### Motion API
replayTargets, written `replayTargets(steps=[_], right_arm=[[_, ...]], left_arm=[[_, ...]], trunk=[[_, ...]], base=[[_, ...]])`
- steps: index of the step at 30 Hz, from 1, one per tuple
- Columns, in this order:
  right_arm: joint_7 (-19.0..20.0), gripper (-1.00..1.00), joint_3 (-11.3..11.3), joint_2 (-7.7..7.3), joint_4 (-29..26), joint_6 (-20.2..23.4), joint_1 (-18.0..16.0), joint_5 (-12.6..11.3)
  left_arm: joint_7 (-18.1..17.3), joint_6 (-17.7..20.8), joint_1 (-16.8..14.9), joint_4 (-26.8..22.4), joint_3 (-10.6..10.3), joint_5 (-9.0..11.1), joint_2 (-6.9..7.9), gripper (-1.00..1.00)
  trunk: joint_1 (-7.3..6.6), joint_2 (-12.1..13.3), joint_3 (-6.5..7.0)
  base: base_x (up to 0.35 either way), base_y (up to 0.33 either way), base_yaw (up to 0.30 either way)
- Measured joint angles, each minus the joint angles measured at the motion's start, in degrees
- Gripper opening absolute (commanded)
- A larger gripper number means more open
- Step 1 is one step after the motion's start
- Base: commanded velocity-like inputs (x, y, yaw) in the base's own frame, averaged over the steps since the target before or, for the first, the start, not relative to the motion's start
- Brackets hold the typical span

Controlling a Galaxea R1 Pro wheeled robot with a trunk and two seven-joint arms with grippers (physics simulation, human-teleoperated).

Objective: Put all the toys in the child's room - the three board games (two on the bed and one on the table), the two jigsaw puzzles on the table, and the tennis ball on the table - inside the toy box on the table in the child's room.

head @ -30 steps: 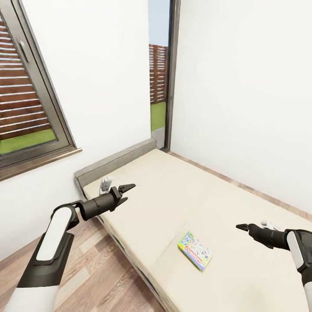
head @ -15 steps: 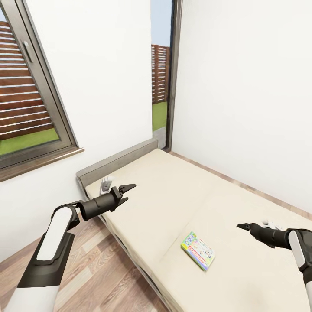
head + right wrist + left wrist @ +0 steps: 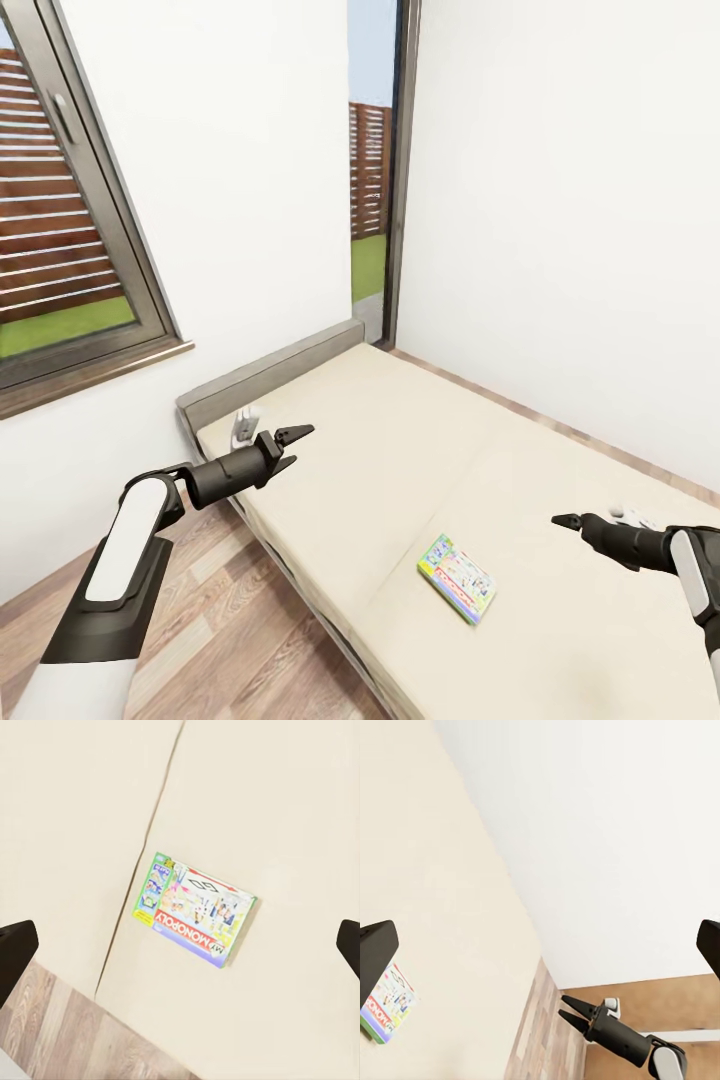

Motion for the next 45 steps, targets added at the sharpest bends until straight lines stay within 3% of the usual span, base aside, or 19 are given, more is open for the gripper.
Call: replayTargets(steps=[6,9,10,19,28,45], right_arm=[[-0.18,1.0,0.11,0.09,3.62,0.02,-2.1,0.15],[-0.22,1.0,0.22,0.0,11.51,-0.39,-6.11,1.13],[-0.22,1.0,0.22,0.0,11.58,-0.4,-6.15,1.16],[-0.84,1.0,0.24,0.63,26.17,-2.29,-14.97,8.58],[-1.2,1.0,0.4,1.7,29.13,-3.82,-16.71,10.16],[-1.28,1.0,0.6,1.96,30.21,-7.71,-17.22,10.73]], left_arm=[[-0.04,0.0,0.0,0.0,-0.01,0.14,0.0,1.0],[-0.07,0.0,0.0,0.0,-0.01,0.23,-0.01,1.0],[-0.07,0.0,0.0,0.0,-0.01,0.23,-0.01,1.0],[-0.09,0.0,0.0,-0.07,-0.01,0.31,-0.01,1.0],[-0.09,0.0,-0.02,-0.02,0.03,0.34,0.03,1.0],[-0.12,0.0,-0.1,-0.05,-0.07,0.51,-0.06,1.0]], trunk=[[0.0,0.0,-0.37],[0.01,0.01,-0.62],[0.0,0.0,-0.71],[0.0,0.0,-1.52],[0.0,0.0,-2.36],[0.0,0.0,-3.96]], base=[[0.0,0.0,0.0],[0.0,0.0,0.0],[0.0,0.0,0.0],[0.0,0.0,0.0],[0.0,0.0,0.0],[0.0,0.0,0.0]])
